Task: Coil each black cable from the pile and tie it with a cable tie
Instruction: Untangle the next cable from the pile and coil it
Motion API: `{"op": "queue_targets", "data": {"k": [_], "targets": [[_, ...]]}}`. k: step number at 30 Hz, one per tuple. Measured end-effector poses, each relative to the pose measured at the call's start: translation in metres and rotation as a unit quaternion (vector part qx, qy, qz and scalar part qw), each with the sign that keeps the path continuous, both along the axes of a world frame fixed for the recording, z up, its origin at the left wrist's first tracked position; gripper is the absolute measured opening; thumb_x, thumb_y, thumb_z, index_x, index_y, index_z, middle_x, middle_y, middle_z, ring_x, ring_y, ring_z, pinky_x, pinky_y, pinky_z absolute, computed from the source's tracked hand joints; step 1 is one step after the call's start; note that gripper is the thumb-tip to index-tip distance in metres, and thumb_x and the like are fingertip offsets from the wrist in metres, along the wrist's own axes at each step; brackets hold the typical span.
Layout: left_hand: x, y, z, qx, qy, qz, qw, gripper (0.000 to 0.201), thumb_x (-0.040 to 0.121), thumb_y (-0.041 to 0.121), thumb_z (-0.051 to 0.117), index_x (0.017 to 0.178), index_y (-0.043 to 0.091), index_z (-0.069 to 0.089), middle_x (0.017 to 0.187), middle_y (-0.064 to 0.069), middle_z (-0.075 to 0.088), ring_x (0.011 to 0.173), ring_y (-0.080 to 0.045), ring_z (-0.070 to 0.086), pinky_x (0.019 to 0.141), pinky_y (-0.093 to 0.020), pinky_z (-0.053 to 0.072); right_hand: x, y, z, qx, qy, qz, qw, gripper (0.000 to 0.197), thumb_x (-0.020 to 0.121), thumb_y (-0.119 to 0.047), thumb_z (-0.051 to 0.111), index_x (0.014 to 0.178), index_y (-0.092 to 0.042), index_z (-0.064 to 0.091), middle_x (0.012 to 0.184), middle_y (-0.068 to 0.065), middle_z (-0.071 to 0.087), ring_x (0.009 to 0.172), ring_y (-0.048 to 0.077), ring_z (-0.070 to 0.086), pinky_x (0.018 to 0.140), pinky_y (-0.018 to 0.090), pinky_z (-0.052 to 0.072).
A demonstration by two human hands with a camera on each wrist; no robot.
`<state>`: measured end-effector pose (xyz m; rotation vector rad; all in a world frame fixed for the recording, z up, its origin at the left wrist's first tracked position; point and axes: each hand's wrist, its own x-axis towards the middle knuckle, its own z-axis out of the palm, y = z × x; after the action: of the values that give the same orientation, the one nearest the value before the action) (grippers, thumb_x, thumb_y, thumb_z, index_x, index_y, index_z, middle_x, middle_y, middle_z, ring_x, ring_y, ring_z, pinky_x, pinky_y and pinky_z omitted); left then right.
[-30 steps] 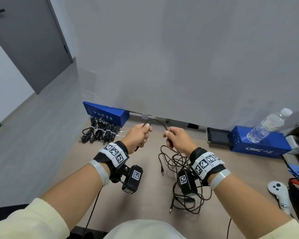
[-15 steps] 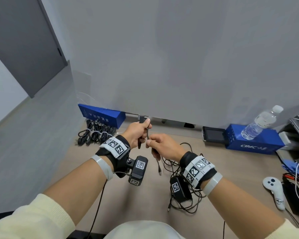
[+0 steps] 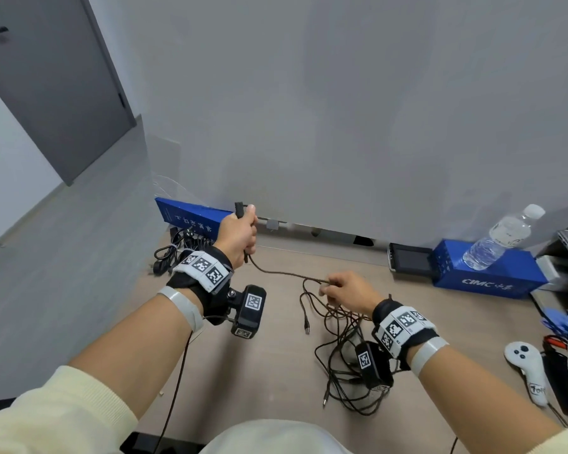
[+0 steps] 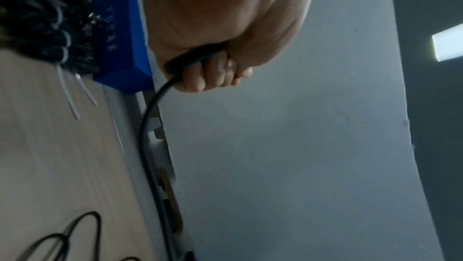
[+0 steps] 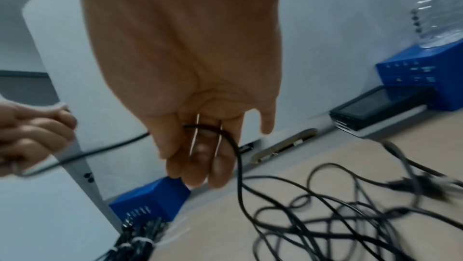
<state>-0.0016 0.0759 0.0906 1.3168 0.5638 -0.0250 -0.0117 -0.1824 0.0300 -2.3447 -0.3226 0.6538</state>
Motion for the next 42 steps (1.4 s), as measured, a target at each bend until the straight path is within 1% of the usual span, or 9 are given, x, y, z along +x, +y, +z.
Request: {"op": "queue_targets", "data": {"k": [5,9,12,16,23,31,35,39,42], "targets": [[-0.004,-0.015,-0.012,0.078,0.023,-0.099,0.992,0.023,0.102,0.036,0.054,0.091,0.016,0.054,0.06,0.006,0.038,0.045,-0.008,0.03,0.042,-0.023,0.029,0.004,0.019,0.034,0.053,-0.013,0.072,0.996,0.005,0.093,-0.025,0.069,0.094,-0.023,0.073,0.089,0.008,0.073,0.074,0.012,0.063,0.076,0.033,0.055],[-0.014,-0.029,-0.012,0.146,0.036,-0.207,0.967,0.041,0.1,0.047,0.054,0.109,0.007,0.061,0.064,0.006,0.041,0.049,-0.008,0.032,0.045,-0.022,0.03,0.003,0.033,0.043,0.066,-0.075,0.065,0.993,0.008,0.092,-0.028,0.07,0.084,-0.028,0.07,0.079,-0.005,0.066,0.071,0.009,0.057,0.072,0.033,0.051],[-0.022,-0.036,-0.018,0.179,0.042,-0.314,0.932,0.053,0.09,0.064,0.056,0.098,0.012,0.063,0.064,0.006,0.041,0.051,-0.008,0.034,0.045,-0.022,0.031,0.004,0.039,0.046,0.084,-0.112,0.013,0.99,0.012,0.093,-0.027,0.069,0.082,-0.025,0.07,0.075,-0.009,0.065,0.068,0.01,0.056,0.066,0.026,0.046],[-0.027,-0.039,-0.024,0.223,0.062,-0.427,0.874,0.036,0.085,0.048,0.074,0.078,0.016,0.057,0.062,0.004,0.044,0.053,-0.01,0.038,0.05,-0.024,0.033,0.005,0.042,0.045,0.089,-0.152,-0.035,0.984,0.015,0.091,-0.025,0.071,0.078,-0.018,0.067,0.066,-0.01,0.057,0.059,0.004,0.048,0.056,0.018,0.037],[-0.027,-0.036,-0.013,0.124,0.061,-0.398,0.907,0.033,0.106,0.04,0.042,0.083,0.019,0.053,0.066,0.003,0.061,0.054,-0.009,0.051,0.051,-0.022,0.035,0.02,0.022,0.041,0.185,-0.107,-0.127,0.969,0.014,0.096,-0.021,0.065,0.085,-0.011,0.065,0.069,-0.002,0.056,0.06,0.01,0.054,0.064,0.027,0.047],[-0.017,-0.033,0.002,0.049,-0.07,-0.305,0.948,0.031,0.107,0.034,0.04,0.089,0.013,0.055,0.055,0.004,0.039,0.044,-0.01,0.031,0.044,-0.023,0.025,0.014,0.003,0.031,0.179,0.03,-0.062,0.981,0.026,0.106,-0.025,0.045,0.09,-0.013,0.062,0.086,0.005,0.071,0.083,0.012,0.067,0.08,0.03,0.047],[0.0,-0.028,0.019,0.018,-0.127,-0.227,0.965,0.03,0.107,0.034,0.041,0.089,0.013,0.053,0.054,0.004,0.038,0.042,-0.01,0.031,0.042,-0.022,0.027,0.014,0.007,0.042,0.2,-0.007,-0.053,0.978,0.032,0.107,-0.018,0.04,0.09,-0.006,0.064,0.075,0.012,0.068,0.069,0.015,0.067,0.066,0.021,0.044],[0.006,-0.029,0.021,0.032,-0.125,-0.249,0.96,0.031,0.107,0.036,0.042,0.091,0.012,0.054,0.054,0.004,0.039,0.043,-0.011,0.032,0.042,-0.022,0.029,0.018,0.02,0.069,0.249,-0.054,-0.069,0.964,0.026,0.107,-0.023,0.043,0.112,-0.004,0.06,0.076,0.011,0.071,0.078,0.026,0.071,0.071,0.028,0.051],[0.002,-0.035,0.014,0.037,-0.111,-0.256,0.96,0.031,0.107,0.036,0.042,0.093,0.012,0.055,0.054,0.004,0.039,0.043,-0.011,0.032,0.043,-0.022,0.029,0.022,0.031,0.079,0.297,-0.085,-0.11,0.945,0.028,0.108,-0.023,0.038,0.108,-0.002,0.057,0.071,0.014,0.067,0.07,0.027,0.068,0.07,0.033,0.055]]}}
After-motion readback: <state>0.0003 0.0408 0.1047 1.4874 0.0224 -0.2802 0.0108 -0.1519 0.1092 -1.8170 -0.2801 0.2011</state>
